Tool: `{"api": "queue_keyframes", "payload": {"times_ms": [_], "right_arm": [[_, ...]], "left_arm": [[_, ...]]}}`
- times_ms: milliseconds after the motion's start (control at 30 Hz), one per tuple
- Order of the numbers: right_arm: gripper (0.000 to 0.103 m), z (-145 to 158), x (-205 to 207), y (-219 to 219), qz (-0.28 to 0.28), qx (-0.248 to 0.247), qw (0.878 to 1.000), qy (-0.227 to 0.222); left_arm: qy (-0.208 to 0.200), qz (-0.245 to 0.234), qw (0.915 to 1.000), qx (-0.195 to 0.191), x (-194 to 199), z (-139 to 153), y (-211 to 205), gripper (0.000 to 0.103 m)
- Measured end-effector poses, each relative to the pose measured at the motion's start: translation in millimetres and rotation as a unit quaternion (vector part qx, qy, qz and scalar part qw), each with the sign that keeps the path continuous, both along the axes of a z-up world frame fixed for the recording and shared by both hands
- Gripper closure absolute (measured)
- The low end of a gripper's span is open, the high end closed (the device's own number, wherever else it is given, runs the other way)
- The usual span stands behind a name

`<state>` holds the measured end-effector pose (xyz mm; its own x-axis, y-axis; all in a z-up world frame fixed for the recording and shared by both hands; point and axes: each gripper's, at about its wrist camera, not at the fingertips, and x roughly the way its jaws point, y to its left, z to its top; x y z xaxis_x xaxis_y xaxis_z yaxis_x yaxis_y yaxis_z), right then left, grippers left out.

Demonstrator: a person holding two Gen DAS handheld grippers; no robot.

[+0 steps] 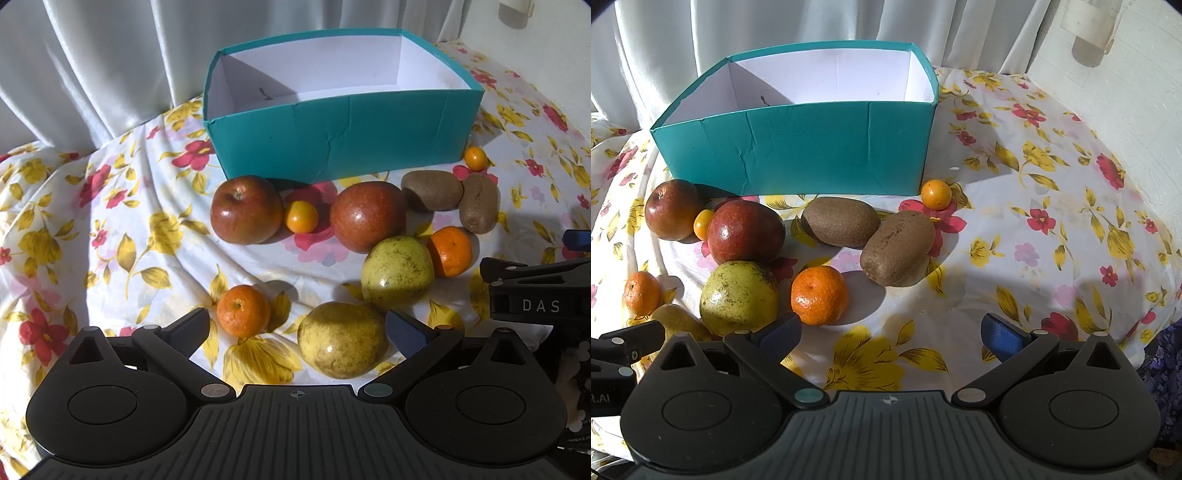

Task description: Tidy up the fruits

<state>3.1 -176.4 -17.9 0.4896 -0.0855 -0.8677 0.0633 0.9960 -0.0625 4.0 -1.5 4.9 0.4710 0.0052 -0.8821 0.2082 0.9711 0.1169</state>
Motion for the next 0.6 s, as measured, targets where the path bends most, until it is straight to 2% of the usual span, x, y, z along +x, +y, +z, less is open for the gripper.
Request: {"api": "queue_keyframes", "payload": {"times_ms": [600], "right_arm": [[0.000,0.0,0.6,-1.1,-0.003,0.003,1.000,-0.001]], "left_arm": [[0.001,0.000,1.0000,-0.004,1.7,-0.8,0.9,0.000]]}}
